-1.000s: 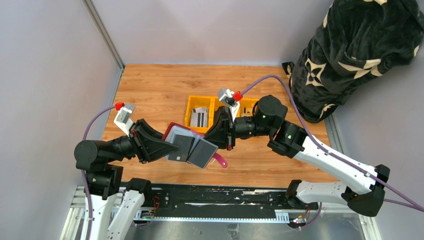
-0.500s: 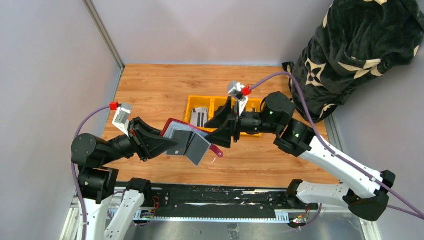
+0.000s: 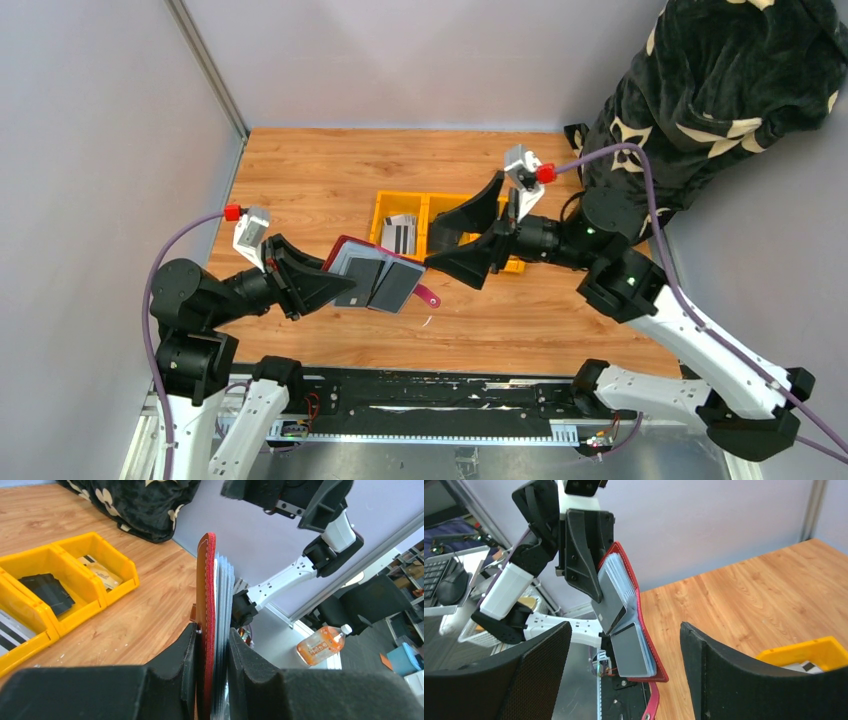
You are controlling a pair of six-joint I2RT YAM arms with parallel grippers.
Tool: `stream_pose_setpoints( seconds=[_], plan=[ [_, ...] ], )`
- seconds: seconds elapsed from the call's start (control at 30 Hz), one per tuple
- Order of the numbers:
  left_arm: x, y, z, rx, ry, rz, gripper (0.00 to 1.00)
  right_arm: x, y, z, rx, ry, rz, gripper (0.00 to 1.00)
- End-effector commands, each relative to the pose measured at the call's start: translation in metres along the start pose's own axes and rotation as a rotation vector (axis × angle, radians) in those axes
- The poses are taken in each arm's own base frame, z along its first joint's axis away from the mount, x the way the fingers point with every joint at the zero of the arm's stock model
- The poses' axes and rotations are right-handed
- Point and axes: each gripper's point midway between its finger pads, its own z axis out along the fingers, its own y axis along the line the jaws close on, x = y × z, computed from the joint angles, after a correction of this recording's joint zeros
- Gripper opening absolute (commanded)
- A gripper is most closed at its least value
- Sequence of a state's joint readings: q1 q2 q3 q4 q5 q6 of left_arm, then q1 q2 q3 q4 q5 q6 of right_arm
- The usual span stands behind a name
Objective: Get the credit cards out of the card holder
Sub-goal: Remove the credit card from the card holder.
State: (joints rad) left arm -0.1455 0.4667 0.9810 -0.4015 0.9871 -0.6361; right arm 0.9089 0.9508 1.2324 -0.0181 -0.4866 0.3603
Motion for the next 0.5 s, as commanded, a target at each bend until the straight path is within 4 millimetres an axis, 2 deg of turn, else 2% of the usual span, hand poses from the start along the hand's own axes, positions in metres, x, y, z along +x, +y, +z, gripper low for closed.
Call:
stream_pose_setpoints(
  seconds=[0.0, 0.13, 0.3, 0.4, 0.43, 0.47],
  plan=[
    [-0.013, -0.018, -0.001, 0.058, -0.022, 0.036, 0.00, 0.020, 0.006, 0.017, -0.104, 0.052, 0.035, 0.83],
    [-0.017, -0.025, -0.002, 0.077, -0.035, 0.040, 0.00, 0.032, 0.020, 0.024, -0.195, 0.068, 0.036, 0.83],
    [-0.023, -0.032, -0.001, 0.108, -0.045, 0.017, 0.00, 0.049, 0.026, 0.030, -0.240, 0.101, 0.054, 0.82],
    [-0.024, -0.032, -0.001, 0.107, -0.048, 0.009, 0.00, 0.052, 0.035, 0.032, -0.296, 0.097, 0.088, 0.70],
    [-0.024, -0.031, -0.001, 0.105, -0.050, 0.006, 0.00, 0.054, 0.037, 0.033, -0.311, 0.104, 0.101, 0.64],
    [-0.024, -0.029, 0.000, 0.098, -0.054, 0.000, 0.00, 0.055, 0.039, 0.035, -0.326, 0.114, 0.112, 0.54]
  ],
)
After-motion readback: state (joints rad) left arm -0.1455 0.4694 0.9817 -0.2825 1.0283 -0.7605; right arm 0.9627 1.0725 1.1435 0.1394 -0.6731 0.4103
